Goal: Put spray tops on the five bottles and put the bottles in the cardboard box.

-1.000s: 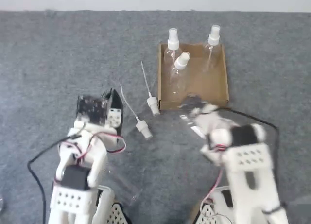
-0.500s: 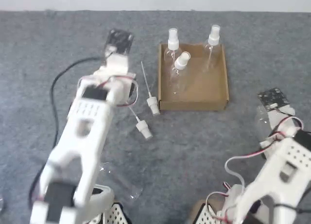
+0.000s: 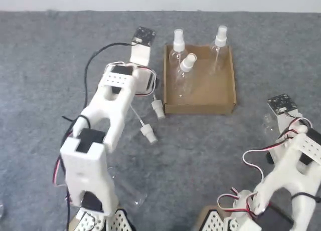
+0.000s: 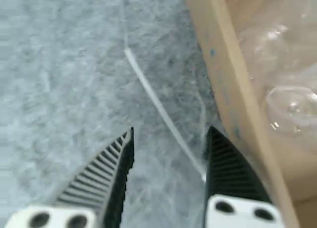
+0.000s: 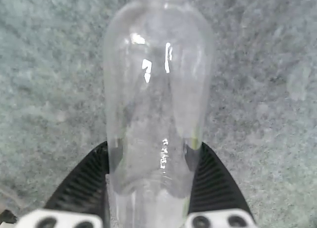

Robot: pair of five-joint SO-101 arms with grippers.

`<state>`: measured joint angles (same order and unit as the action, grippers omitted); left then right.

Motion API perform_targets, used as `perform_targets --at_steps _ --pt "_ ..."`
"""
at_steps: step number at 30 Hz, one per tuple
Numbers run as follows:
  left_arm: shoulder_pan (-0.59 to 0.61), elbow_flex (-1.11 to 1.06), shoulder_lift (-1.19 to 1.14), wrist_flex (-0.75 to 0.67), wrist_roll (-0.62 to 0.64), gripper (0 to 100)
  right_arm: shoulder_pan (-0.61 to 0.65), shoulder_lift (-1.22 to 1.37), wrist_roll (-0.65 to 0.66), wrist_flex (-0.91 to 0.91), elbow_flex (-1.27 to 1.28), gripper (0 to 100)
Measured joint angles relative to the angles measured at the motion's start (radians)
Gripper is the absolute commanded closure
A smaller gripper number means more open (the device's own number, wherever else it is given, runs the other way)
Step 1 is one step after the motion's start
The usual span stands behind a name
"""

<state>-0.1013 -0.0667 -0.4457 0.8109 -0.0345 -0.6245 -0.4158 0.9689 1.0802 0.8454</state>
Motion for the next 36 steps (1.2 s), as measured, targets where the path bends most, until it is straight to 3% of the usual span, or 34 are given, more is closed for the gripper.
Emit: perform_targets --at_steps 9,20,27,32,36 --pt "0.029 0.066 -0.126 0.008 0.003 91 0.0 0.0 0.0 0.0 0.0 99.3" --pt "0.181 0.091 -0.12 0.229 -0.066 95 0.0 0.0 0.0 0.0 0.0 99.3" --pt "0.292 -0.043 0.041 0.334 -0.046 93 0.0 0.0 0.0 0.0 0.0 99.3" --pt "0.305 -0.276 0.236 0.321 0.002 79 0.0 0.0 0.0 0.0 0.0 99.3" --pt "0.328 -0.413 0.368 0.288 0.026 78 0.0 0.0 0.0 0.0 0.0 99.3"
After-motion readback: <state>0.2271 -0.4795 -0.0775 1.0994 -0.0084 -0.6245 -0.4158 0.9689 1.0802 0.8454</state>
